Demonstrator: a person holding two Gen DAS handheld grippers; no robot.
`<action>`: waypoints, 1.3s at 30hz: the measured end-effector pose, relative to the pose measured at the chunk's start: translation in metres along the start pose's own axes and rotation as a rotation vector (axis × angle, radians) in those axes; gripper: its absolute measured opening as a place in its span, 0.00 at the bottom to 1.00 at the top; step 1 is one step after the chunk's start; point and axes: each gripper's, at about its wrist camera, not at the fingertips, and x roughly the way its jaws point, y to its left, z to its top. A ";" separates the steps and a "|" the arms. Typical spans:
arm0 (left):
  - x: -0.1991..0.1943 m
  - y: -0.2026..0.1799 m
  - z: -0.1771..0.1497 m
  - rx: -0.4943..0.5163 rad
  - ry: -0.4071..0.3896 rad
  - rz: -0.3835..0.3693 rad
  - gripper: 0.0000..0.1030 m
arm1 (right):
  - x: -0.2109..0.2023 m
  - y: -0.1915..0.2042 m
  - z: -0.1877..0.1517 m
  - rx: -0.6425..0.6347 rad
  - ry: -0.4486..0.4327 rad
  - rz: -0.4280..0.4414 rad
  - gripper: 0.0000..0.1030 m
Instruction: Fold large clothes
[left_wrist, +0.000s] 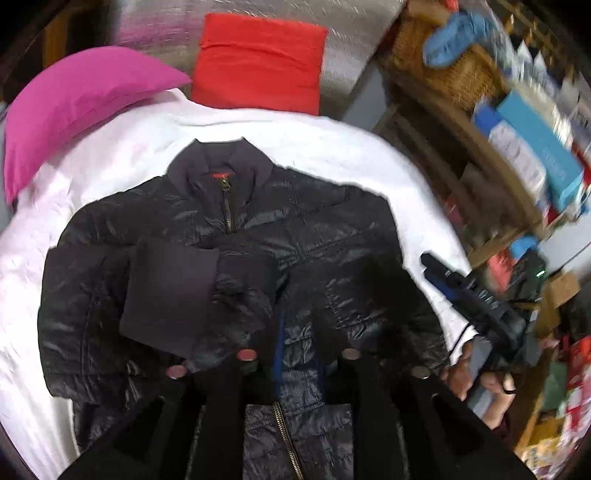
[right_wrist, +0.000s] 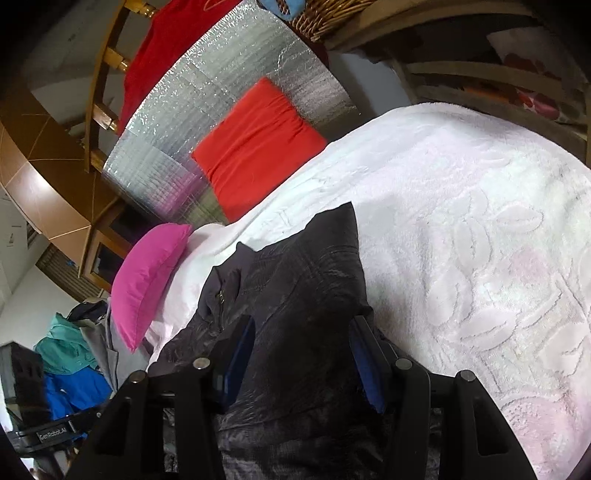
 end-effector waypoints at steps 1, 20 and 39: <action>-0.013 0.006 -0.005 -0.020 -0.043 0.000 0.31 | 0.002 0.002 -0.001 -0.008 0.008 0.003 0.55; -0.005 0.177 -0.074 -0.307 -0.199 0.365 0.57 | 0.056 0.166 -0.120 -0.601 0.188 0.040 0.78; -0.022 0.179 -0.070 -0.328 -0.260 0.202 0.57 | 0.062 0.160 -0.091 -0.383 0.144 0.026 0.25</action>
